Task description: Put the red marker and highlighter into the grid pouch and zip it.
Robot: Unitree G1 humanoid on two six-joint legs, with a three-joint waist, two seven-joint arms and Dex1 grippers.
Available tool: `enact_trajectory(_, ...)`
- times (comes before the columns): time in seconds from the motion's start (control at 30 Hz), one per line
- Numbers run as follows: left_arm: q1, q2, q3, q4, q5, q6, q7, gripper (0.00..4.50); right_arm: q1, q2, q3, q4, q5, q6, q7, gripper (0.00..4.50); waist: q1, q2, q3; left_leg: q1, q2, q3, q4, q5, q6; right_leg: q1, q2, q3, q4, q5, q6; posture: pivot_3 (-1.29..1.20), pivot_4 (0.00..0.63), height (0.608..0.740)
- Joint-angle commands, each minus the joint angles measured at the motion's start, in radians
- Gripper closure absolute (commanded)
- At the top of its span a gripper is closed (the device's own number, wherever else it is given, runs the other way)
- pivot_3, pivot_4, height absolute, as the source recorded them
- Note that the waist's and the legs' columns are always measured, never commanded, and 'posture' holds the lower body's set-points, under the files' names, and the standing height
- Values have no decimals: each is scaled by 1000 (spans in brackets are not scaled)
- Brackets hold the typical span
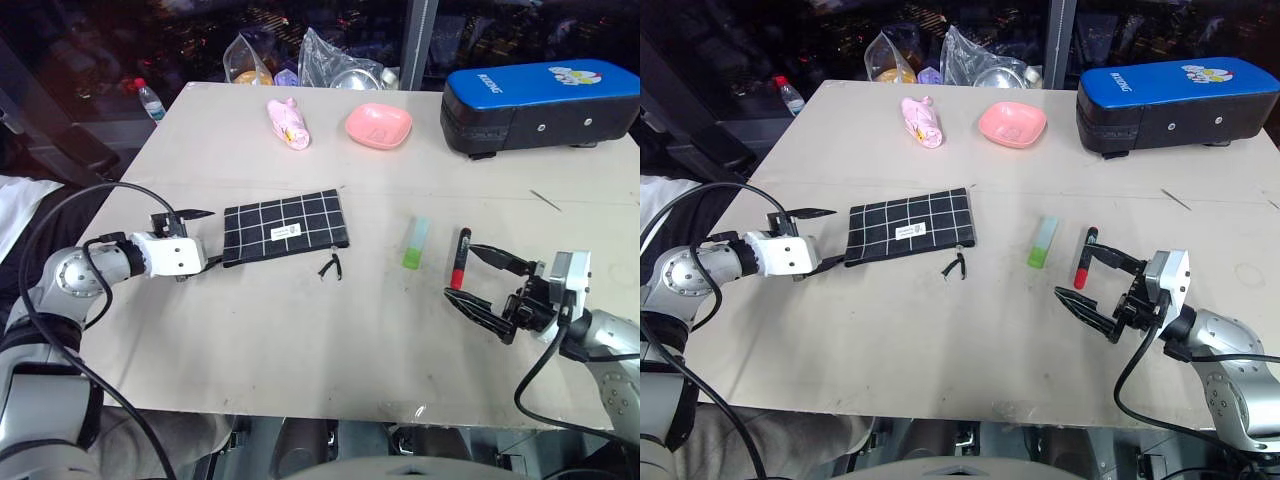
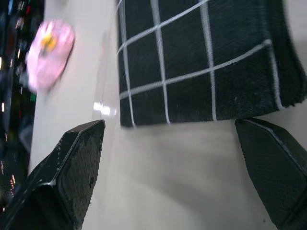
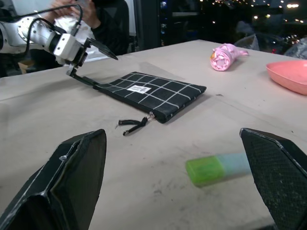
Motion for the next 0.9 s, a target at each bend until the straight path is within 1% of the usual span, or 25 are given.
enact_trajectory(0.03,-21,-29,-54,22,53,-43,25,93,0,3,-20,-47,9,-13,-9,0,0,0,0,0,0,0,0,0,0,0,0,0,0,0,0,0,150,688)
enact_trajectory(0.2,-76,-103,-86,33,71,-80,90,93,-7,8,-14,-55,8,-8,-24,0,14,0,0,0,-1,-1,2,0,0,0,0,0,1,0,0,0,150,688)
enact_trajectory(0.5,-127,-194,-113,31,72,-137,169,93,7,13,-15,-63,1,-14,-43,0,10,0,0,-1,-1,0,3,1,-1,0,0,0,1,0,0,0,150,688)
enact_trajectory(0.63,-140,-241,-114,28,65,-130,214,93,15,20,-18,-60,-28,-23,-71,0,5,0,0,-1,-1,-1,3,2,-3,0,0,0,1,0,1,0,150,688)
enact_trajectory(0.77,-155,-290,-118,21,106,-105,303,93,11,33,-39,-46,-49,-25,-121,0,0,-1,0,-1,-1,-1,3,2,-4,0,1,0,1,0,1,0,150,688)
enact_trajectory(0.9,-175,-341,-125,25,154,-51,397,93,13,32,-42,-41,-69,-31,-138,0,0,-1,1,-1,-1,-1,3,3,-4,0,1,0,1,0,1,0,150,688)
